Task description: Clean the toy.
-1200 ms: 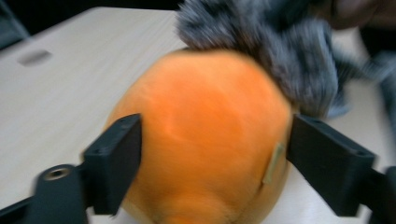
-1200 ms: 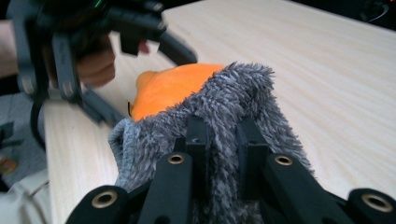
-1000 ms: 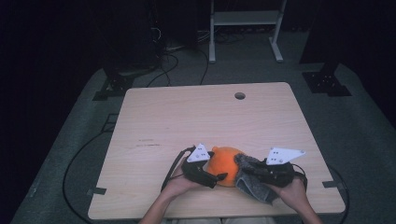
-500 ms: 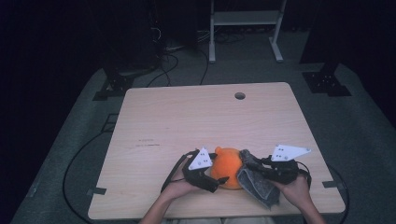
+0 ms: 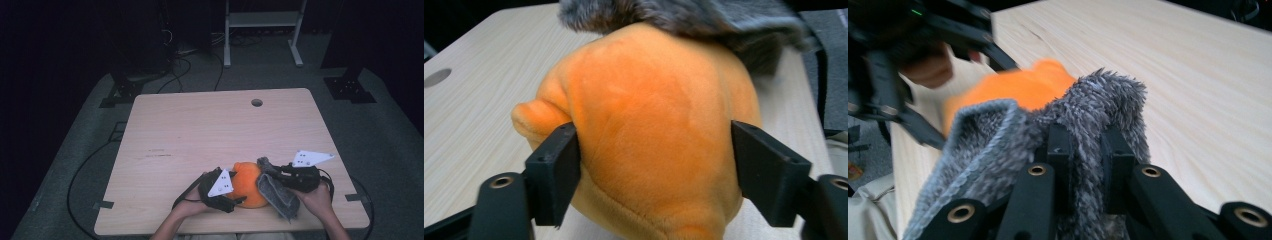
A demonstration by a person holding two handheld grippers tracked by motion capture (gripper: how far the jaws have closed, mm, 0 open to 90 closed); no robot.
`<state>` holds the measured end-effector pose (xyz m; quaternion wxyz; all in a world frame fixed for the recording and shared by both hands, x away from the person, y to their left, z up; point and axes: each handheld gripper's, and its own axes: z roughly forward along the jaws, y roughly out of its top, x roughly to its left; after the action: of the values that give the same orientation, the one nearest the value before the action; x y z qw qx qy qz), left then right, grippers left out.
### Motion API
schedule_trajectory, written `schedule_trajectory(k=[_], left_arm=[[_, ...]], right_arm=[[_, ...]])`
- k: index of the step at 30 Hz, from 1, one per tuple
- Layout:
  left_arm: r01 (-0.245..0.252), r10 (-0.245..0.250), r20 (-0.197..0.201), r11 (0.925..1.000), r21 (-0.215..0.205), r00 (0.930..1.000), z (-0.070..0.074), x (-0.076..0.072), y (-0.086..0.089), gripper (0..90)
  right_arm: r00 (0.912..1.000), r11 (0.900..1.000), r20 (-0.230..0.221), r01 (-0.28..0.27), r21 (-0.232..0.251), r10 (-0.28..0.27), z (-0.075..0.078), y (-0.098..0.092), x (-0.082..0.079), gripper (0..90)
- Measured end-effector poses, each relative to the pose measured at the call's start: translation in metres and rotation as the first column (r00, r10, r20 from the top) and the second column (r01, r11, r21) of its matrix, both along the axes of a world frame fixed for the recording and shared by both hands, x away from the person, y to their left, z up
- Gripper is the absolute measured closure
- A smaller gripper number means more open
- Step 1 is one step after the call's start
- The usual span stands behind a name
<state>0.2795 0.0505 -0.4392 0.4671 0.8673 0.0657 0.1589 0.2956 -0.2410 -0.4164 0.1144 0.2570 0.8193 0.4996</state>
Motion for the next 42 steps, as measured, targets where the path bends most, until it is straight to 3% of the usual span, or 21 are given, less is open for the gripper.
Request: schedule_trajectory(k=[2, 4, 6, 8, 10, 11, 13, 17, 21, 24, 28, 34, 42], left_arm=[[-0.026, 0.026, -0.039, 0.9994, -0.020, 0.9989, 0.001, 0.005, 0.001, 15.0], [-0.059, 0.054, -0.119, 0.9976, -0.037, 0.9914, 0.001, 0.012, 0.001, 9.6], [-0.073, 0.068, -0.138, 0.9966, -0.037, 0.9881, -0.002, 0.014, 0.001, 10.6], [-0.063, 0.059, -0.097, 0.9973, -0.039, 0.9935, -0.002, 0.010, 0.001, 16.8], [-0.027, 0.027, -0.009, 0.9996, -0.001, 0.9996, -0.001, 0.001, -0.003, 22.1], [-0.015, 0.014, 0.032, 0.9995, 0.026, 0.9994, 0.000, -0.003, -0.005, 22.9], [-0.005, 0.001, 0.064, 0.9988, 0.050, 0.9980, 0.001, -0.007, -0.006, 23.5], [0.020, -0.022, 0.082, 0.9994, 0.028, 0.9964, 0.000, -0.009, -0.005, 25.8], [0.017, -0.026, 0.133, 0.9978, 0.064, 0.9907, 0.004, -0.015, -0.014, 25.7], [0.023, -0.038, 0.160, 0.9956, 0.090, 0.9865, 0.005, -0.018, -0.016, 25.5], [0.029, -0.052, 0.188, 0.9919, 0.123, 0.9807, 0.005, -0.020, -0.016, 25.5], [0.022, -0.040, 0.158, 0.9933, 0.114, 0.9867, 0.003, -0.015, -0.011, 25.5], [-0.016, 0.014, 0.047, 0.9984, 0.054, 0.9988, -0.001, -0.004, -0.002, 26.1]], right_arm=[[0.9997, 1.000, -0.020, 0.011, 0.003, -0.011, -0.004, -0.005, 0.001, 77.7], [0.9998, 1.000, -0.019, 0.008, -0.003, -0.008, -0.004, -0.006, -0.002, 77.7], [0.9999, 1.000, -0.010, -0.012, 0.005, 0.012, -0.003, -0.004, -0.005, 77.7], [0.9987, 0.999, 0.010, -0.050, 0.013, 0.050, 0.003, 0.004, -0.010, 77.7], [0.9939, 0.994, 0.034, -0.105, 0.015, 0.105, 0.011, 0.019, -0.015, 77.7], [0.9919, 0.993, 0.047, -0.118, -0.003, 0.118, 0.014, 0.026, -0.016, 77.6], [0.9898, 0.991, 0.055, -0.130, -0.022, 0.131, 0.016, 0.033, -0.015, 77.7], [0.9965, 0.997, 0.017, -0.082, -0.003, 0.082, 0.011, 0.020, -0.004, 77.8], [0.9992, 0.999, -0.019, -0.035, 0.003, 0.035, 0.005, 0.003, 0.003, 77.7], [0.9976, 0.998, -0.026, -0.064, 0.008, 0.064, 0.008, 0.006, 0.003, 77.8], [0.9901, 0.990, -0.021, -0.139, -0.004, 0.138, 0.018, 0.024, 0.008, 77.8], [0.9864, 0.987, -0.040, -0.160, -0.007, 0.160, 0.018, 0.035, 0.020, 77.8], [0.9949, 0.997, -0.068, -0.073, 0.026, 0.075, -0.001, 0.002, 0.014, 77.7]])
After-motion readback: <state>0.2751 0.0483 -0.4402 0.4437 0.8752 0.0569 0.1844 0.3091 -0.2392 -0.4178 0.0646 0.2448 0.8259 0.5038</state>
